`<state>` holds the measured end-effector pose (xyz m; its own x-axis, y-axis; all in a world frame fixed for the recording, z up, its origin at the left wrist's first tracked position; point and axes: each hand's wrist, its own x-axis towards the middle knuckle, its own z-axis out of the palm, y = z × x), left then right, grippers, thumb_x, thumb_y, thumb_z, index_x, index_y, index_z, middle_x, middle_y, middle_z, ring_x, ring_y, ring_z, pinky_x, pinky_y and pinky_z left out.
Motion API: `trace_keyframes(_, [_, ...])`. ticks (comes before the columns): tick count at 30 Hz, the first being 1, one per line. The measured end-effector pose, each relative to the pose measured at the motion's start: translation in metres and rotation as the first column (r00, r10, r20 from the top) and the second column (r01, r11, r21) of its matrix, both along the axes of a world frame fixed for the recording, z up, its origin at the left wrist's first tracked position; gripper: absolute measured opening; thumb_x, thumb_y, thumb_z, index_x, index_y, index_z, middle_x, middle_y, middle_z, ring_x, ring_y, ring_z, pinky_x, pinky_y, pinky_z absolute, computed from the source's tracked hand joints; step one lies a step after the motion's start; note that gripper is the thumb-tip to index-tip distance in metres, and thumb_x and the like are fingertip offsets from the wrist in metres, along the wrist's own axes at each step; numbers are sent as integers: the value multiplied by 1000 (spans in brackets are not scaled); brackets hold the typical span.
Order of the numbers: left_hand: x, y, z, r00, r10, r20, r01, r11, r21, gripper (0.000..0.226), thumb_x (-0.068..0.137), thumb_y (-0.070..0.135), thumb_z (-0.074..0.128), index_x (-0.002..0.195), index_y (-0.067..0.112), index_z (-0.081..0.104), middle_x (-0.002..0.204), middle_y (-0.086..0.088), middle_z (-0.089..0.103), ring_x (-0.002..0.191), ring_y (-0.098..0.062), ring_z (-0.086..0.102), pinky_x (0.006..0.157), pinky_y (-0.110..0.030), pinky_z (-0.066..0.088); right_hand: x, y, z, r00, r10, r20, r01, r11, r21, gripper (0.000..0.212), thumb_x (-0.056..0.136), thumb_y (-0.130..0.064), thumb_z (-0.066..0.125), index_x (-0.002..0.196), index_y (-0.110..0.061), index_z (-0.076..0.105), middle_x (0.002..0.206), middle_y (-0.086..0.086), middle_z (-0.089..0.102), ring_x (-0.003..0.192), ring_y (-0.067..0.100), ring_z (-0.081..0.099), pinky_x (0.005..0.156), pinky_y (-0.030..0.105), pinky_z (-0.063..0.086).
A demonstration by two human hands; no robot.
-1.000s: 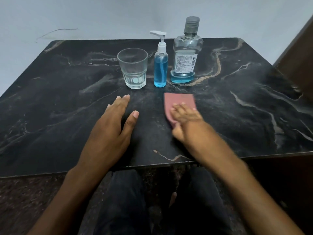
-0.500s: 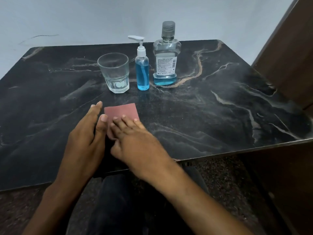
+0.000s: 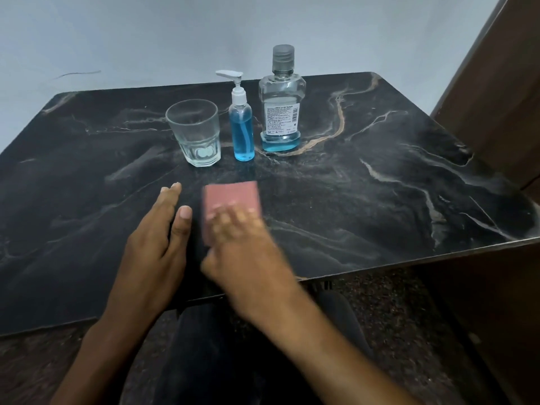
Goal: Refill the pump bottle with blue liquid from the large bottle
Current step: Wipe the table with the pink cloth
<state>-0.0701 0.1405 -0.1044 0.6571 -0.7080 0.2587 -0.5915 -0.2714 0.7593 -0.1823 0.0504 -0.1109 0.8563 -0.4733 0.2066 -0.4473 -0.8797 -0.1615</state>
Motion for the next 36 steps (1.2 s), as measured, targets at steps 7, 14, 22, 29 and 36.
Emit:
trace_keyframes(7, [4,6,0,996,22,-81,-26,999,-45,60,101,54,35,155,30,42,162,12,38,148,5,29,108,-5,20,-8,-63,7,990,-99,-99,119,965,235,69,90,-22,53,155,-16,32,165,2,23,153,16,15,120,25,-2])
trace_keyframes(14, [3,5,-1,993,36,-114,-43,997,-65,60,101,57,33,155,31,43,161,14,39,147,7,30,106,-1,20,-27,-71,8,919,-386,-77,392,914,106,51,99,-23,43,146,-3,43,158,18,34,149,31,24,122,46,11])
trace_keyframes(22, [11,8,0,971,19,-239,-65,981,-184,57,101,55,38,149,29,51,152,18,49,140,14,40,113,-8,30,31,13,2,984,174,39,-178,958,227,60,96,-20,45,154,-12,33,164,4,26,154,17,13,123,32,-3])
trace_keyframes(29, [15,4,3,971,59,-233,-79,994,-80,49,95,40,65,143,33,58,147,17,56,131,3,53,111,-23,40,-4,-58,22,978,-186,-94,206,935,288,54,94,-16,48,148,-16,47,161,5,34,150,17,26,122,30,13])
trace_keyframes(36, [40,8,20,969,120,-215,-142,986,-87,38,97,27,67,134,29,64,118,14,69,100,7,64,78,3,43,21,-41,57,826,-263,499,-171,726,666,34,86,-33,45,57,-24,60,55,-12,53,53,7,47,54,30,36])
